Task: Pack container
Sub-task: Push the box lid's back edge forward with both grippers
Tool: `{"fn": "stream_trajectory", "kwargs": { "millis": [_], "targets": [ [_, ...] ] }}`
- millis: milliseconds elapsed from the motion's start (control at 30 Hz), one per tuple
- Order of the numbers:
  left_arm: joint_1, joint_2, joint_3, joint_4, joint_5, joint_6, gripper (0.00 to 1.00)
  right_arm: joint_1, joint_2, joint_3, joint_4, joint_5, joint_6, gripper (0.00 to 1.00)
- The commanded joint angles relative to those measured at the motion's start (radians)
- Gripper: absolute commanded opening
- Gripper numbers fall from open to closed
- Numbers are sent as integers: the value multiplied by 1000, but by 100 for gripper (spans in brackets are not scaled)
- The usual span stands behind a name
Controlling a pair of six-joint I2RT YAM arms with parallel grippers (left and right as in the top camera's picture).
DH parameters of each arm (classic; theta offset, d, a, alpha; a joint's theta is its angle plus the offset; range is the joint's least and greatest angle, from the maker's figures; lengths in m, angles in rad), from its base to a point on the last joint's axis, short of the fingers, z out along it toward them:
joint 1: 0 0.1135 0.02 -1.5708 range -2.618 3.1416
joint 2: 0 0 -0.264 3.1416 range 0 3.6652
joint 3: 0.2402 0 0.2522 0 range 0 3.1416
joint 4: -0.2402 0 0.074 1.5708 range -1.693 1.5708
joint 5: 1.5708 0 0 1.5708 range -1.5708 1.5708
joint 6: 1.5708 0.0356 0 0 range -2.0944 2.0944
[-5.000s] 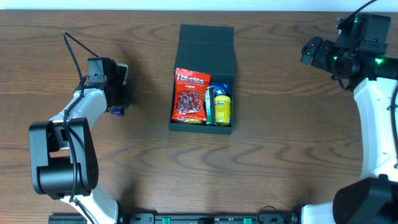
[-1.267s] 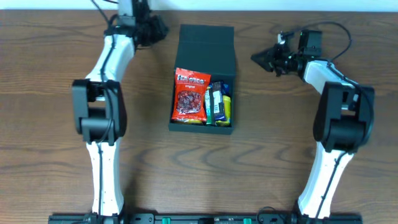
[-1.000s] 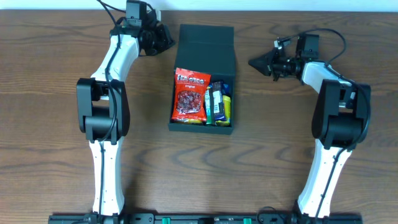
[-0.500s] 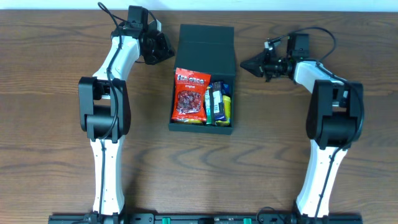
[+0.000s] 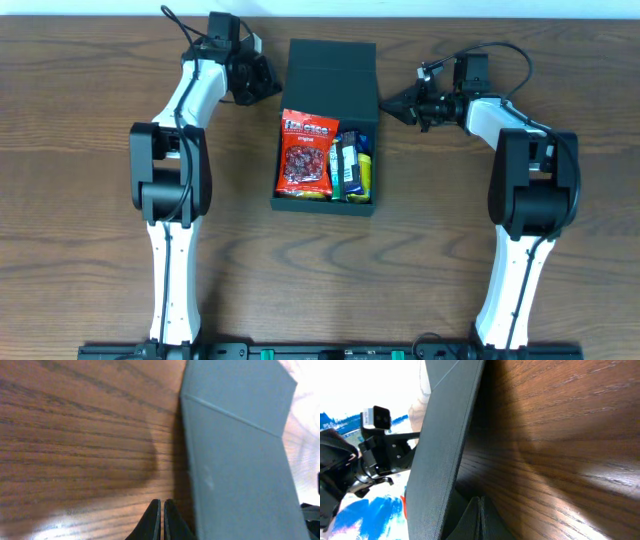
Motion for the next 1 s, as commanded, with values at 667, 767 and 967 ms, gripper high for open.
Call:
{"fn": "stream_trajectory", "kwargs": {
  "millis": [667, 767, 967],
  "targets": [
    [-24, 34, -5, 49, 34, -8, 6, 24, 6, 21, 53, 13, 5, 2],
    [-25, 34, -5, 48, 34, -8, 5, 24, 6, 21, 52, 13, 5, 2],
    [-25, 34, -5, 27, 29, -7, 5, 27, 6, 21, 48, 14, 6, 2]
  ]
}}
